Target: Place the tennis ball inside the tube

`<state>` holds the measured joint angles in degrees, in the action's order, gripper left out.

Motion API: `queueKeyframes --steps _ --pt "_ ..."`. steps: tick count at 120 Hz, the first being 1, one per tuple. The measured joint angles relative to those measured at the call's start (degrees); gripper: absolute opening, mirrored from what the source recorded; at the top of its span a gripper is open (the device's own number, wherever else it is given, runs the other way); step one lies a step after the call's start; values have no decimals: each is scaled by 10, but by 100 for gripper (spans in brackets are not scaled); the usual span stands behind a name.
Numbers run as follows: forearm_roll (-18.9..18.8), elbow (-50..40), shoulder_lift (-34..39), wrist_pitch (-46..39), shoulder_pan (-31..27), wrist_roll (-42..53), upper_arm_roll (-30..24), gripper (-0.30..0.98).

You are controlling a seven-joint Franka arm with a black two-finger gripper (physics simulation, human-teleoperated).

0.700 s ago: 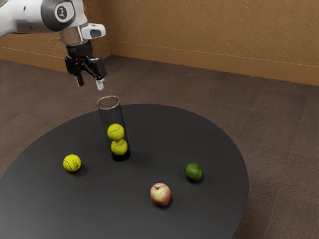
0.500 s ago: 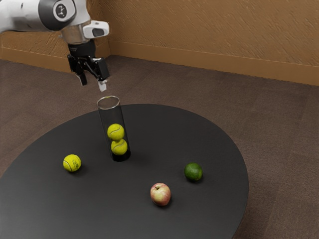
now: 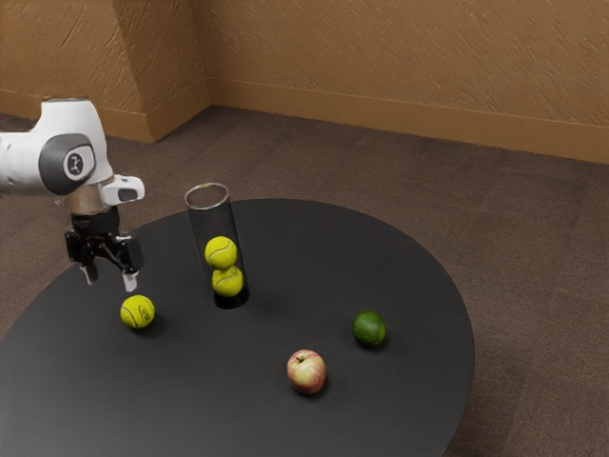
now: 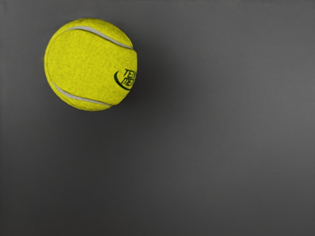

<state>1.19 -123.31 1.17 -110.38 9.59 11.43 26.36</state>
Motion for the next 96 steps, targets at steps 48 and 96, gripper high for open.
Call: queueKeyframes --steps 48,96 --pt "86 0 -142 -168 -58 13 -23 67" --pt "116 2 -184 -230 -60 30 -27 67"
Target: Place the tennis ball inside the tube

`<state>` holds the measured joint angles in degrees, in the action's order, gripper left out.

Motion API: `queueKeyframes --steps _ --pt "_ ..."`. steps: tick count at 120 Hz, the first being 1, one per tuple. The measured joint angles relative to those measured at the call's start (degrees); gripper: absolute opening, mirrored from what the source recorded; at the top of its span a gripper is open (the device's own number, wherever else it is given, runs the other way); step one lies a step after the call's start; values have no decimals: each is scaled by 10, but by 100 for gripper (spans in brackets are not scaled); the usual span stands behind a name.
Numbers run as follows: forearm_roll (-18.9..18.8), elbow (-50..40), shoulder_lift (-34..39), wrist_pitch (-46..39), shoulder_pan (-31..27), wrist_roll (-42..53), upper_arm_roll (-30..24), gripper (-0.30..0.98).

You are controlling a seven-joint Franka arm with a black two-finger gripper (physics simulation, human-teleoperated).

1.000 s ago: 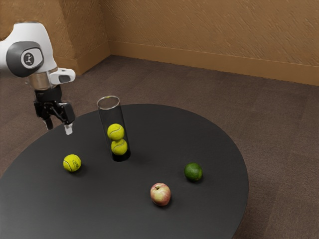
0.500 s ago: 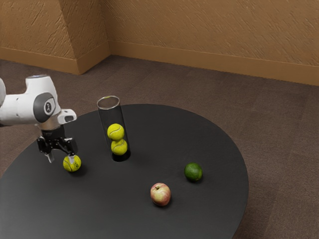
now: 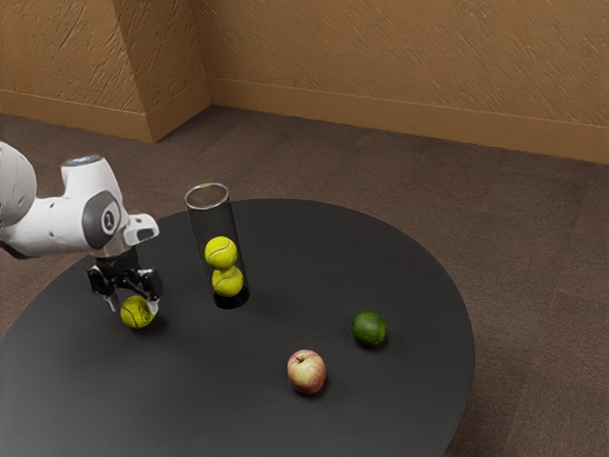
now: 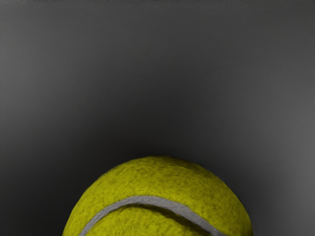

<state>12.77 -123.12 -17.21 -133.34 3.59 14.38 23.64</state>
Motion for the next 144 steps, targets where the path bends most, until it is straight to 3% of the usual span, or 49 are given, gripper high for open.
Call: queueKeyframes --steps 68,100,144 --pt "16 -9 -16 -24 5 14 -1 67" --pt "19 -9 -17 -31 6 17 -1 48" --pt "5 6 16 -18 9 17 -1 41"
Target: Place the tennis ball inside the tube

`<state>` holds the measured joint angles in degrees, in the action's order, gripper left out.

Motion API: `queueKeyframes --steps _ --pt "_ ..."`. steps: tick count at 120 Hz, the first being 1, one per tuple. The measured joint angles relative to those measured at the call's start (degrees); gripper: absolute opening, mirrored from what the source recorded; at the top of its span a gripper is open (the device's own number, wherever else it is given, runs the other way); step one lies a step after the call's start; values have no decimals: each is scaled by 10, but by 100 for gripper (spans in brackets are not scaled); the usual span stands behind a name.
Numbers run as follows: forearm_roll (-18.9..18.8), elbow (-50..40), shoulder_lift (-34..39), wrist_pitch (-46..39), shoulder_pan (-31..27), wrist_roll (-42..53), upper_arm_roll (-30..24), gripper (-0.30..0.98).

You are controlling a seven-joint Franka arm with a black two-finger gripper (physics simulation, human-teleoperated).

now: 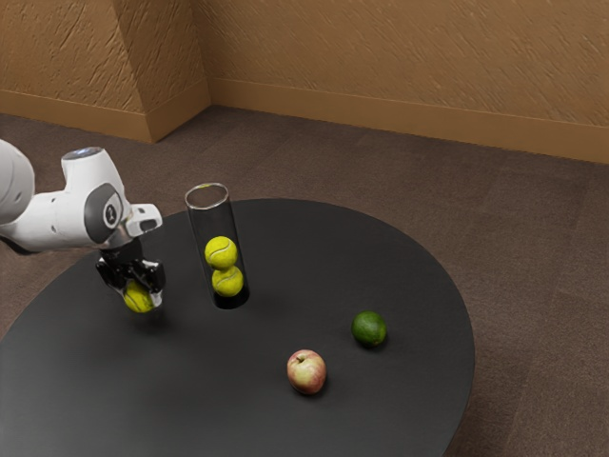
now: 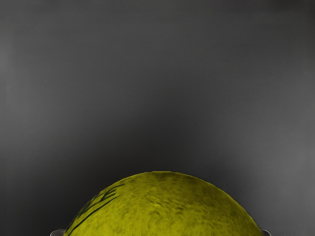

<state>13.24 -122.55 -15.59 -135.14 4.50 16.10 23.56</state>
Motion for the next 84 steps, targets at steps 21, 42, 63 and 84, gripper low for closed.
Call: queueKeyframes --steps 21,42,63,84 --pt "-30 72 32 81 -3 -3 2 35" --pt "-64 167 61 171 -3 -7 -3 30" --pt "-86 273 64 246 1 -13 -48 29" --pt "-94 315 66 283 4 -21 -101 29"
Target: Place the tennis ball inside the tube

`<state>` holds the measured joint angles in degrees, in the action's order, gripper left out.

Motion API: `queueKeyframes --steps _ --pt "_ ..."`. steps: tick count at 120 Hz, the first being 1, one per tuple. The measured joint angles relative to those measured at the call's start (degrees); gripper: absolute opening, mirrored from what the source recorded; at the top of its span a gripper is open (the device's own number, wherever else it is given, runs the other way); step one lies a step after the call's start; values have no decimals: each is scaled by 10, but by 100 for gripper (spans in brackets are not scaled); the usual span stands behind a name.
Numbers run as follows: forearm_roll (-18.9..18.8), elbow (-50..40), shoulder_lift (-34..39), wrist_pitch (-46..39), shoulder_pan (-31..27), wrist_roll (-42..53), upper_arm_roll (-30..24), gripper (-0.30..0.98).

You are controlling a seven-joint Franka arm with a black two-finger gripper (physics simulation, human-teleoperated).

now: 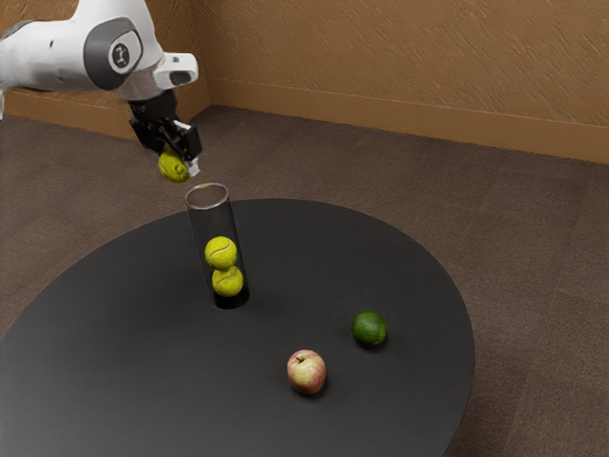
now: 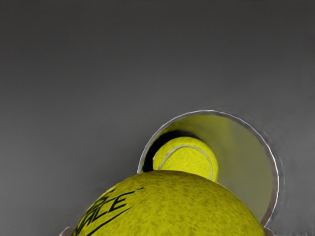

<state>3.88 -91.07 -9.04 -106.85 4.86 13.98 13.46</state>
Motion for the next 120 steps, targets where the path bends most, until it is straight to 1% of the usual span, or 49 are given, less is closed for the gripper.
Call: queueKeyframes --steps 15,86,103,120 --pt "-1 2 -3 12 4 -7 -14 28" --pt "-4 16 -21 23 6 -30 -25 22" --pt "0 17 -19 25 7 -32 -26 42" --pt "4 20 -18 27 8 -32 -26 54"
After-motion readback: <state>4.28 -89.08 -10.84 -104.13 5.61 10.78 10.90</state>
